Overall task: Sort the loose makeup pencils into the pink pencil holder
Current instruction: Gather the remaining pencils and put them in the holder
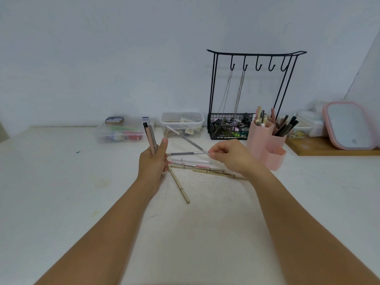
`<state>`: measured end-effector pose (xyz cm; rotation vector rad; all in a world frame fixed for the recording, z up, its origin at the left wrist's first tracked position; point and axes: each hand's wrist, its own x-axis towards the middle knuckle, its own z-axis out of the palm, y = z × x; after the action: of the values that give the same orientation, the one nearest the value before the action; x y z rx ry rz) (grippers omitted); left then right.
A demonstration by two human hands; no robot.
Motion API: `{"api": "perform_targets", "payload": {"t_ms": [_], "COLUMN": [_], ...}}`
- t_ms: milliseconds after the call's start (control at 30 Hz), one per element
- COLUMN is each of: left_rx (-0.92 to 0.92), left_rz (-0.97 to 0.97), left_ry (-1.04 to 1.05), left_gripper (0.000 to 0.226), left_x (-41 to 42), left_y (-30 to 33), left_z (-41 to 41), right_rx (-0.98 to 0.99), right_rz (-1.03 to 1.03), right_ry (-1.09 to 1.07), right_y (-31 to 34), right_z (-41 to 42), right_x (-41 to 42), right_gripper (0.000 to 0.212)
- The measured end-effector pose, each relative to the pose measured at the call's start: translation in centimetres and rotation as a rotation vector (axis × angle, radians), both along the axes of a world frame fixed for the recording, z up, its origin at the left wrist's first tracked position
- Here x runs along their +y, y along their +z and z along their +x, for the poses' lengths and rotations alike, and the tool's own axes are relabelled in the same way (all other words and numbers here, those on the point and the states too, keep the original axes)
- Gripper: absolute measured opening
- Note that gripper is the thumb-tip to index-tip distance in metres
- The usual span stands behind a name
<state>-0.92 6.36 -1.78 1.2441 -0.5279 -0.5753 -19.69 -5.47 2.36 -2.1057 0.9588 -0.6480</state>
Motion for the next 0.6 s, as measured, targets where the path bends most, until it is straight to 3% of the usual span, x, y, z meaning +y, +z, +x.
{"api": "perform_targets", "payload": {"t_ms": [200, 433, 600], "left_rx": [0.024, -0.021, -0.014], "left_rz": [-0.057, -0.115, -0.009], "left_ry": [-0.066, -0.151, -0.093], "left_gripper": [0.049, 0.031, 0.053], "left_x": [0.5, 0.4, 0.0], "left_y": [0.8, 0.2, -0.1], "left_z": [-0.8, -1.5, -1.0], "right_rx": [-0.242, -0.265, -0.259], "right_rz": [0.325, 0.22, 0.176], "right_ry": [0.182, 0.298, 0.24], "right_y": [-0.6, -2.5, -3.8], "right_z": [3.2, 5.5, 5.9], "right_x": [4.4, 7.8, 7.9], "right_gripper": [0.004, 0.01, 0.012]}}
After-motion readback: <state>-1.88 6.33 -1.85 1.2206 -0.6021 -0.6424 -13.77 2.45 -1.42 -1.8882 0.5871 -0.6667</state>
